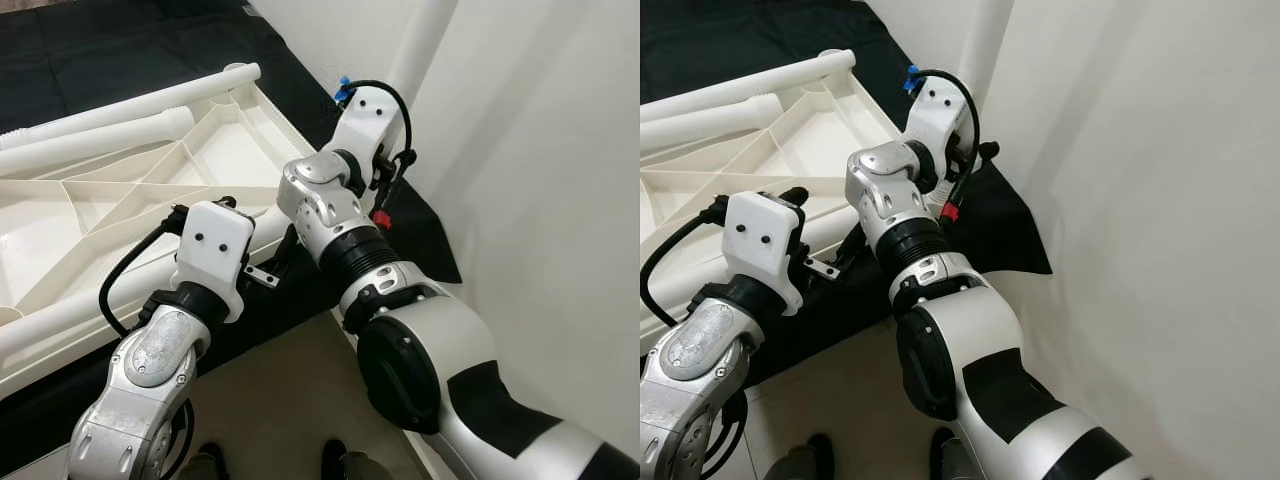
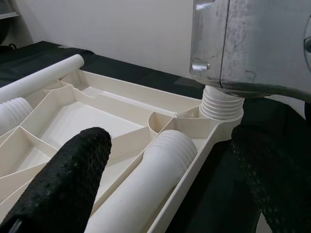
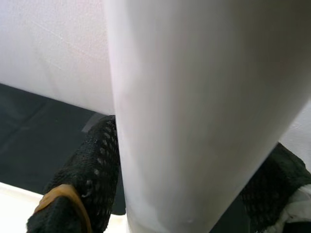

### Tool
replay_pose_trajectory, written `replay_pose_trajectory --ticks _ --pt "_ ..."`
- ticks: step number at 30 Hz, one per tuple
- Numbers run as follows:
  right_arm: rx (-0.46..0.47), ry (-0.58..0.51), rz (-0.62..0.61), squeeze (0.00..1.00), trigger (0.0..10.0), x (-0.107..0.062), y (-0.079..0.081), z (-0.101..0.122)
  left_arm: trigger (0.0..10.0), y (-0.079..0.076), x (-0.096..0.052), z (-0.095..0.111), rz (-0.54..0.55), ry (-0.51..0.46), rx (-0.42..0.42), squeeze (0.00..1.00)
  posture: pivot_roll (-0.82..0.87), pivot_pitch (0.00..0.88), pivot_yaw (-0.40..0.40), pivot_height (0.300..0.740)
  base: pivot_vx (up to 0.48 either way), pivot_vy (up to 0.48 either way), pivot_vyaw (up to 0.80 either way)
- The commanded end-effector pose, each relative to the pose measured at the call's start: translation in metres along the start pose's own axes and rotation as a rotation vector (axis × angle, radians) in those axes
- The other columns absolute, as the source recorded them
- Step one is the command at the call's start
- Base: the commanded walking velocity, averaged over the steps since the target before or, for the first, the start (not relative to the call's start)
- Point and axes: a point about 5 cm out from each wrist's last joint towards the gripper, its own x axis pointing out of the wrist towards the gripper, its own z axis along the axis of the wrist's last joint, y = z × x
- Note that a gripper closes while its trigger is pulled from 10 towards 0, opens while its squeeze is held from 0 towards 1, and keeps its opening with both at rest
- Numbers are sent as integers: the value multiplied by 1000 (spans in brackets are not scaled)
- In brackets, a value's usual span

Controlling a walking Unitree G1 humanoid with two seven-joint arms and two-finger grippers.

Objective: Building children table

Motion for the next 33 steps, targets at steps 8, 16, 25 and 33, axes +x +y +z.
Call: replay_pose_trajectory --ticks 8,16,25,33 --pt "33 -3 10 1000 10000 -6 3 5 10000 -1 -1 2 0 -15 3 0 54 317 -132 740 0 0 0" --pt "41 -23 5 0 10000 -7 3 10 10000 -1 -1 1 -2 -14 4 0 53 318 -131 740 0 0 0" --pt "70 -69 -6 0 10000 -10 0 20 10000 -1 0 1 0 -16 5 0 53 316 -130 740 0 0 0" --pt "74 -132 28 0 10000 -16 -5 20 10000 -6 -2 3 -31 -28 -34 0 53 308 -129 740 0 0 0"
